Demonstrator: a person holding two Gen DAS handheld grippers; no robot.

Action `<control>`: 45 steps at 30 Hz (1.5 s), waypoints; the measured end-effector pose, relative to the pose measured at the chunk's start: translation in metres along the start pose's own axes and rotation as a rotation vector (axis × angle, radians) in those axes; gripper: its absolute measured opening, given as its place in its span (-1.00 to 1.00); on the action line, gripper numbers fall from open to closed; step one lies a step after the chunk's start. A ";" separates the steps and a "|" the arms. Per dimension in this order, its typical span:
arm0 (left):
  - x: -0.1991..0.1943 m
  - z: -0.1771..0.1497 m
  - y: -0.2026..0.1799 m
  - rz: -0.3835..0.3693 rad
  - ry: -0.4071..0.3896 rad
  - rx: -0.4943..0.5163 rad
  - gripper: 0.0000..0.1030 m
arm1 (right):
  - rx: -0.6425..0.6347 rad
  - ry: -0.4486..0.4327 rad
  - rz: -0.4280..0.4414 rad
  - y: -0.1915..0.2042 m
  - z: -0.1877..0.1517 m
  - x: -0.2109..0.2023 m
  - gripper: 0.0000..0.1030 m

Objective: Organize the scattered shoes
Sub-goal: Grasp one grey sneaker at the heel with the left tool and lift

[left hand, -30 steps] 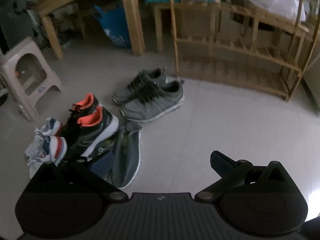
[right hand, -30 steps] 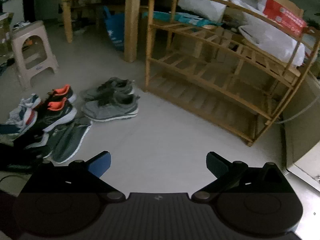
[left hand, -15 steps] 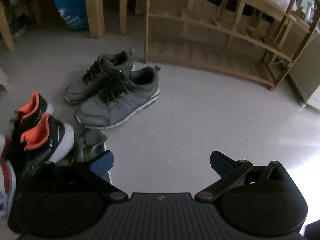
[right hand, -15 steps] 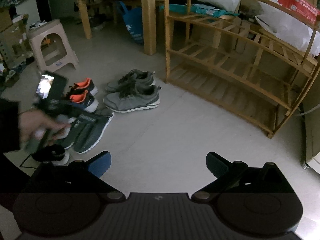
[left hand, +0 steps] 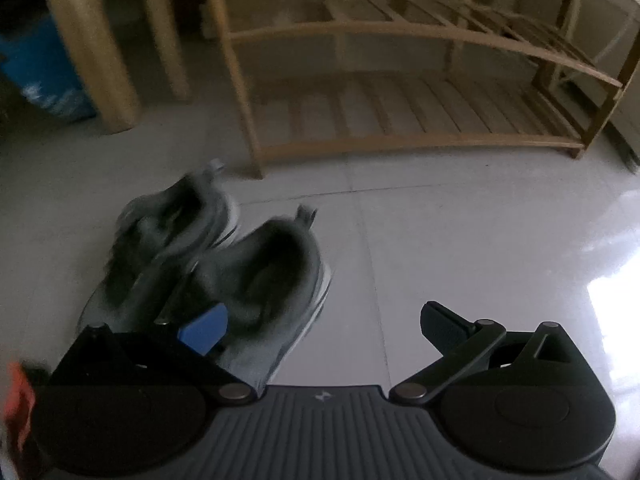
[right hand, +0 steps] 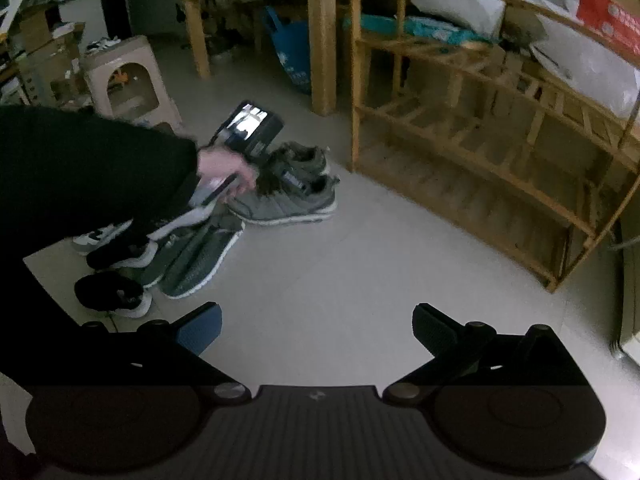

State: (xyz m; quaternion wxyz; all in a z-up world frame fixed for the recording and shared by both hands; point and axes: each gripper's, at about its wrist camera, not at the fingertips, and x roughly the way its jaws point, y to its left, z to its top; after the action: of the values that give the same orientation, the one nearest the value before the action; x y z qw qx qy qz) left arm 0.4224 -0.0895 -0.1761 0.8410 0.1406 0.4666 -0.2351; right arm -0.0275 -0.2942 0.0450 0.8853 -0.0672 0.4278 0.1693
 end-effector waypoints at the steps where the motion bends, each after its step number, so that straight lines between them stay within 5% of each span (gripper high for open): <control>1: 0.006 0.008 0.001 -0.015 -0.005 -0.001 1.00 | 0.022 0.017 -0.001 -0.007 -0.004 0.003 1.00; 8: 0.049 0.046 0.011 -0.077 0.072 -0.012 1.00 | 0.151 0.078 0.011 -0.035 -0.015 0.010 1.00; 17: 0.083 0.066 0.032 -0.120 0.143 -0.231 0.92 | 0.246 0.106 0.009 -0.064 -0.029 0.016 1.00; 22: 0.107 0.058 0.035 -0.090 0.241 -0.304 0.38 | 0.273 0.116 0.013 -0.071 -0.037 0.016 1.00; 26: 0.124 0.050 0.042 -0.075 0.269 -0.355 0.18 | 0.291 0.131 0.014 -0.072 -0.029 0.015 1.00; 29: 0.136 0.046 0.046 -0.051 0.277 -0.384 -0.14 | 0.304 0.140 0.012 -0.074 -0.029 0.016 1.00; 30: 0.138 0.045 0.047 -0.040 0.281 -0.390 -0.46 | 0.307 0.143 0.013 -0.075 -0.029 0.017 1.00; 31: 0.139 0.046 0.047 -0.017 0.285 -0.388 -0.59 | 0.309 0.146 0.012 -0.075 -0.029 0.017 1.00; 38: 0.132 0.046 0.029 0.016 0.284 -0.299 -0.66 | 0.316 0.145 0.000 -0.079 -0.029 0.015 1.00; 45: 0.090 0.046 -0.038 0.002 0.235 -0.198 -0.62 | 0.344 0.084 -0.048 -0.087 -0.019 -0.001 1.00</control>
State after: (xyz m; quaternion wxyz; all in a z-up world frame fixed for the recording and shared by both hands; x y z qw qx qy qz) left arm 0.4761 -0.1664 -0.2295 0.7906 0.0839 0.5825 -0.1691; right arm -0.0106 -0.3810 0.0319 0.8690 0.0680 0.4851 0.0693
